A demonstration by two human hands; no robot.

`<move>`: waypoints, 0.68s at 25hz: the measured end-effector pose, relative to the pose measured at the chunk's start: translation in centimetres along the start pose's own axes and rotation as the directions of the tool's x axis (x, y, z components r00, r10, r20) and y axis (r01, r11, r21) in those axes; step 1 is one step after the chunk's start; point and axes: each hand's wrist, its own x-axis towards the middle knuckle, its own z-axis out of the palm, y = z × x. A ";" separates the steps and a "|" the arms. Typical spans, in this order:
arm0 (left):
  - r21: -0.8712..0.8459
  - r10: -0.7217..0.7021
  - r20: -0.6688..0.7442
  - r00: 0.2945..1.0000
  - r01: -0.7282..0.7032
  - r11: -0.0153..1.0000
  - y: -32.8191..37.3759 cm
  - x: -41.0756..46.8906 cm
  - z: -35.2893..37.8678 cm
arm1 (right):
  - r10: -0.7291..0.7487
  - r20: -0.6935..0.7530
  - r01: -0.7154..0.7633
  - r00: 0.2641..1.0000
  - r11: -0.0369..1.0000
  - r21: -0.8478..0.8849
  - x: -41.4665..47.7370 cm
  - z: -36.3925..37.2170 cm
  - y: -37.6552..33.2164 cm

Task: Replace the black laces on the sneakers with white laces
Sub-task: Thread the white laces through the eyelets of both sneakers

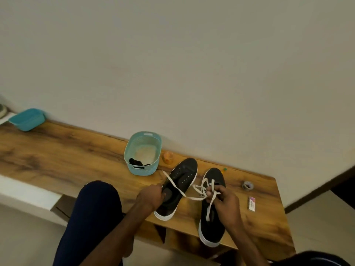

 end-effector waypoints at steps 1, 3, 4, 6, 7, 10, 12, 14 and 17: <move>0.003 -0.008 -0.017 1.000 0.008 1.000 0.3 -0.5 0.2 | -0.008 -0.031 0.009 0.999 0.999 0.033 0.0 -0.6 0.2; -0.001 -0.043 -0.027 0.999 0.043 0.999 0.7 -1.6 0.6 | -0.009 -0.091 0.016 0.996 0.997 0.077 -0.1 -2.2 0.1; -0.010 -0.062 -0.021 0.998 0.062 0.998 0.9 -2.4 0.8 | -0.010 -0.111 0.019 0.994 0.997 0.080 -0.3 -3.1 0.3; -0.033 -0.098 -0.004 0.995 0.098 0.995 0.6 -3.6 1.3 | -0.011 -0.130 0.019 0.991 0.998 0.055 -0.8 -4.3 1.2; -0.049 -0.108 -0.001 0.994 0.108 0.993 0.4 -4.2 1.7 | -0.009 -0.135 0.014 0.991 0.999 0.038 -1.0 -4.8 1.9; -0.025 -0.089 -0.087 0.992 0.087 0.996 0.4 -5.4 1.7 | 0.030 -0.143 -0.022 0.989 0.998 0.063 -1.1 -5.8 2.9; -0.014 -0.049 -0.212 0.976 0.047 0.999 0.7 -5.0 1.1 | 0.040 -0.127 -0.026 0.991 0.993 0.113 -1.1 -5.9 2.8; 0.001 0.022 -0.235 0.972 -0.022 1.000 0.9 -4.2 0.6 | 0.054 -0.110 -0.035 0.992 0.985 0.166 -1.5 -5.7 2.7; 0.065 0.068 -0.248 0.966 -0.053 0.996 0.9 -3.4 0.8 | 0.118 -0.099 -0.088 0.988 0.960 0.266 -1.8 -5.6 3.1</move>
